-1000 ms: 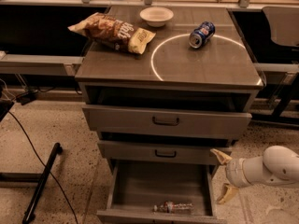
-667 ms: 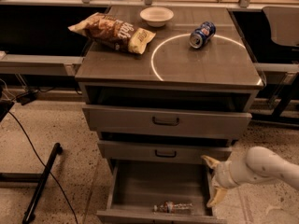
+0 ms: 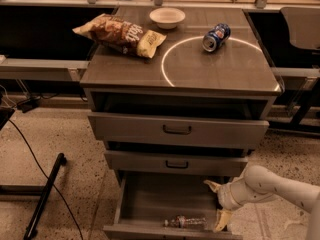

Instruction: Pick water bottle from bottom drawer and place on counter

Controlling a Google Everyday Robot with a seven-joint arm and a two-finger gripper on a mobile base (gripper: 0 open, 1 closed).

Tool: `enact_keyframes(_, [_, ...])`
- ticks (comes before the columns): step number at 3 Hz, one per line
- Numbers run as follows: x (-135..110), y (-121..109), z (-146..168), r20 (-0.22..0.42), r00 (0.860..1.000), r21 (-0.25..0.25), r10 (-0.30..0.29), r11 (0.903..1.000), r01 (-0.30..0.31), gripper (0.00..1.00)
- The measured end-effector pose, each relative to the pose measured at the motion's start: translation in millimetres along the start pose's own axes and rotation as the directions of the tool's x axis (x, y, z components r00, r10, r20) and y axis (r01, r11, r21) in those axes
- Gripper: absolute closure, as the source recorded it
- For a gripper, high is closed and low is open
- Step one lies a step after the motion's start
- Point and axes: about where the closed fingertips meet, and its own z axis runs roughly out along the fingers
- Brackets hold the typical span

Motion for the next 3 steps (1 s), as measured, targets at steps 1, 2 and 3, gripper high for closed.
enact_keyframes(1, [7.7,0.8,15.0,-0.043,0.999,-0.030,0.030,0.9991,-0.031,0.00])
enact_keyframes(2, [32.7,4.1,46.9,-0.068,0.993,-0.035,0.100,0.9941,-0.103,0.14])
enact_keyframes(3, [51.9,7.5,83.5,0.068,0.989,0.026,0.129,0.9910,-0.131,0.14])
